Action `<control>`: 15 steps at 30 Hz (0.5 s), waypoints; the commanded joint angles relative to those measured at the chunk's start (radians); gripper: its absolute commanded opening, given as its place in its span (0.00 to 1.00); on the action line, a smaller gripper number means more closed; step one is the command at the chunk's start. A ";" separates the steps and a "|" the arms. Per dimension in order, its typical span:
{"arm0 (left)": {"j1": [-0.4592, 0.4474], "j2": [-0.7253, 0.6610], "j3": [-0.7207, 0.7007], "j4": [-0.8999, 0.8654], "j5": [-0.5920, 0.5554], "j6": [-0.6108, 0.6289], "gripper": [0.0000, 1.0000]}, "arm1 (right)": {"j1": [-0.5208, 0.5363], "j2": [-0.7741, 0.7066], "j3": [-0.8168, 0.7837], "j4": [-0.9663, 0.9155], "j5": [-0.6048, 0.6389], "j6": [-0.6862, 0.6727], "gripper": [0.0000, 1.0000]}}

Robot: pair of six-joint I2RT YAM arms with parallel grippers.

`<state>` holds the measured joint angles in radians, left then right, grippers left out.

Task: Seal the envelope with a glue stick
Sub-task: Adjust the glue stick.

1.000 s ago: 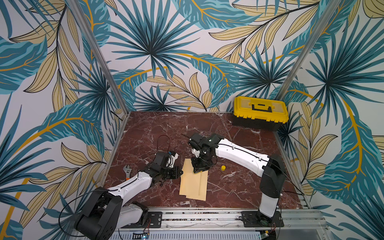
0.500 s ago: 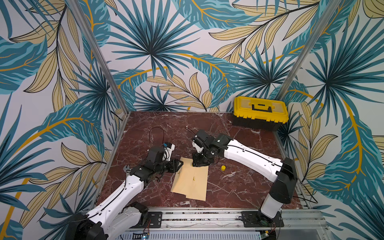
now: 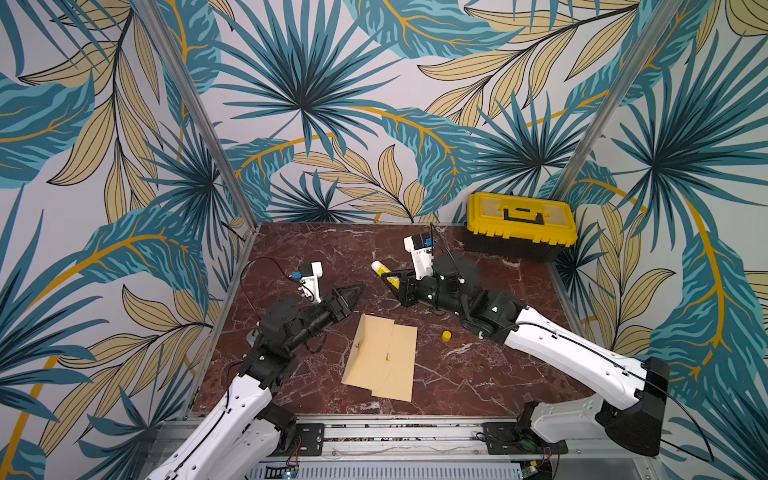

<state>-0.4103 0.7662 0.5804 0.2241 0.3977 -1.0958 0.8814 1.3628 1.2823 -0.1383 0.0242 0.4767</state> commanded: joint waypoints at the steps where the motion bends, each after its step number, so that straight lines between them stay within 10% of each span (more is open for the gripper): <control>1: -0.003 0.027 0.020 0.250 0.008 -0.179 0.57 | 0.014 0.030 0.008 0.146 -0.024 -0.090 0.00; 15: -0.075 0.127 0.066 0.420 -0.115 -0.326 0.53 | 0.060 0.027 -0.050 0.281 -0.045 -0.259 0.00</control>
<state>-0.4633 0.8806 0.5980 0.5739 0.2947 -1.4048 0.9298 1.4063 1.2549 0.0921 -0.0010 0.2863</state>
